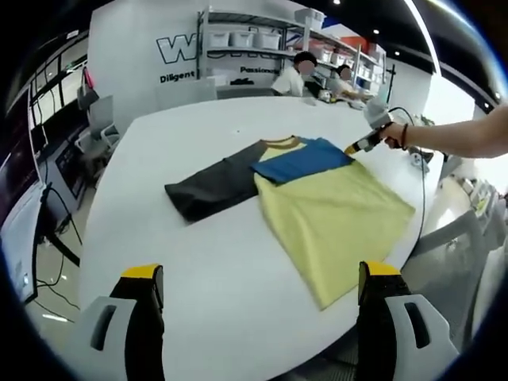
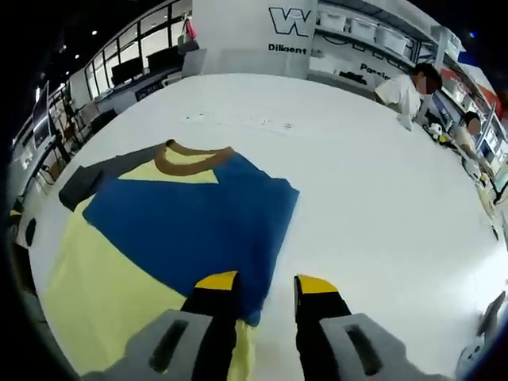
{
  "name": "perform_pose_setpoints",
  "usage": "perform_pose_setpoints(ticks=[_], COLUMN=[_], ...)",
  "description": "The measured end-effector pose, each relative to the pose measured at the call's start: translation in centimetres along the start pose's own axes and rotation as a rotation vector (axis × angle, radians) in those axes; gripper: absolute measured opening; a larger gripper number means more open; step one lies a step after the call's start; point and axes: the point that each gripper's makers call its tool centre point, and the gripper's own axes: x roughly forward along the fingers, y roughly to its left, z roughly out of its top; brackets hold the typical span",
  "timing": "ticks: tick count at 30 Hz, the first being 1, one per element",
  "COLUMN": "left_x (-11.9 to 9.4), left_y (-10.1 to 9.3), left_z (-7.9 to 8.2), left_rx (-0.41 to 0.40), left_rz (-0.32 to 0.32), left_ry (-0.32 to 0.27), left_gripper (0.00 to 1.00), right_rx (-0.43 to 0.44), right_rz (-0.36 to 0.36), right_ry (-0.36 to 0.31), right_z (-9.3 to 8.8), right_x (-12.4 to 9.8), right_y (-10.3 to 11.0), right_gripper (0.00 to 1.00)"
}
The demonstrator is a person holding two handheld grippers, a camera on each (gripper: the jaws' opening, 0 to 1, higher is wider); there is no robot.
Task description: Fold the garment on the visible template until the final outline fits inside the template.
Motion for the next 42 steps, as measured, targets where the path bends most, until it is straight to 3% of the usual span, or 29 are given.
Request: perform_pose_setpoints(ticks=[8,13,19,29,34,42], left_x=[-0.4,-0.6,-0.6,-0.3,-0.1,0.1], left_y=[-0.2,-0.2,-0.4,-1.2,-1.6,-1.4], left_z=[0.1,0.1,0.4,0.3,0.3,0.1], left_rx=[0.012,0.018,0.017,0.031,0.039,0.039], left_rz=[-0.007,-0.008,-0.009,-0.024,-0.032,-0.035], left_ry=[-0.004,-0.001,-0.006,0.006,0.01,0.02], left_gripper=[0.99,0.99,0.99,0.99,0.99,0.99], right_rx=[0.013,-0.015,-0.04,-0.028,-0.063,-0.084], right_rz=[0.093,0.194,0.295,0.407,0.452,0.514], right_ry=[-0.054,-0.09,-0.093,-0.129,-0.139,-0.138], right_z=[2.8,4.5,5.3,6.8,7.3,8.1], right_x=[-1.0,-1.4,-1.4,-1.1,-0.9,-0.3], right_y=[4.2,8.8,14.2,20.2,23.5,27.3], right_gripper=[0.53,0.64,0.65,0.62,0.65,0.64])
